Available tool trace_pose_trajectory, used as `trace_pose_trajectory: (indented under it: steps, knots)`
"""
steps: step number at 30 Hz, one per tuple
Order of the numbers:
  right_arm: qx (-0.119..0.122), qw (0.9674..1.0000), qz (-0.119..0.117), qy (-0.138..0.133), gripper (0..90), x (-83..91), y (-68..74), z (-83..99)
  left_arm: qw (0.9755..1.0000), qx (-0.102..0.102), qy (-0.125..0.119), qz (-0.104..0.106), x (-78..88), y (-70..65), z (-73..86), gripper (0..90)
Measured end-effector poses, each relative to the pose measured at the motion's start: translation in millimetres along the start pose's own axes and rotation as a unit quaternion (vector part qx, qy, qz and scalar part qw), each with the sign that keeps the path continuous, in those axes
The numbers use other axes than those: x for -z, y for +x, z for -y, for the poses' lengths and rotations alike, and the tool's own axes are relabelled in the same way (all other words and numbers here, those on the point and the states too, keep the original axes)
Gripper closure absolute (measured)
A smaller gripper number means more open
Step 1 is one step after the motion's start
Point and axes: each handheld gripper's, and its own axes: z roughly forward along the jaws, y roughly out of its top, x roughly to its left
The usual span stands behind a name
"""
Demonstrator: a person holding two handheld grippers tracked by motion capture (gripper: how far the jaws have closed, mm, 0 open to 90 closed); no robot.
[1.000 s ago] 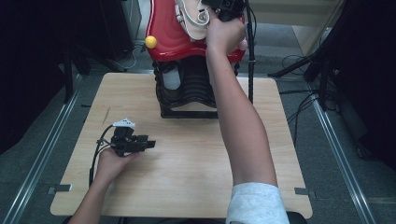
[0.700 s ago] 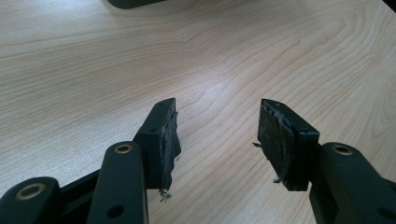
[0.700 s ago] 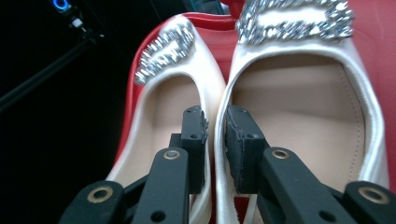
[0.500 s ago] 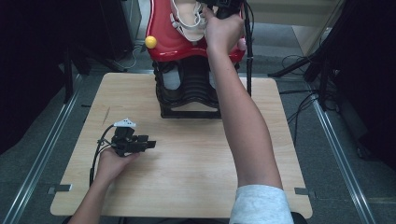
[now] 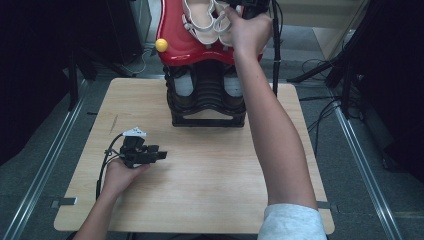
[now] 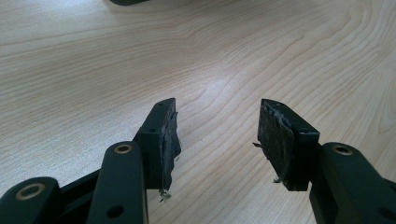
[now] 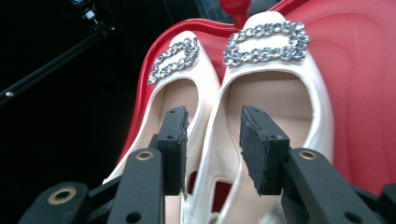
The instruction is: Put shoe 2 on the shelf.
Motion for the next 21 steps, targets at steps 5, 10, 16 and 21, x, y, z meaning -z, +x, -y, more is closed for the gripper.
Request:
trace_pose_trajectory:
  steps: [5, 10, 16, 21]
  knots:
    - [0.0, 1.0, -0.005, 0.004, 60.8, 8.6, -7.5, -1.0, 1.0, 0.0, 0.0, -0.001, -1.2, -0.7, 0.1, 47.5]
    - [-0.007, 0.9997, -0.022, 0.007, 58.1, 15.7, -17.2, -0.1, 1.0, 0.0, 0.003, -0.001, -2.1, -0.3, 0.2, 47.4]
    - [0.0, 0.9997, -0.023, 0.004, 56.0, 26.5, -24.0, -0.6, 1.0, -0.001, 0.004, -0.004, -2.4, -0.4, 0.3, 47.4]
    - [0.009, 0.9998, -0.012, 0.009, 55.4, 34.6, -30.9, -1.1, 1.0, -0.001, 0.004, -0.004, -2.7, -0.2, 0.4, 47.4]
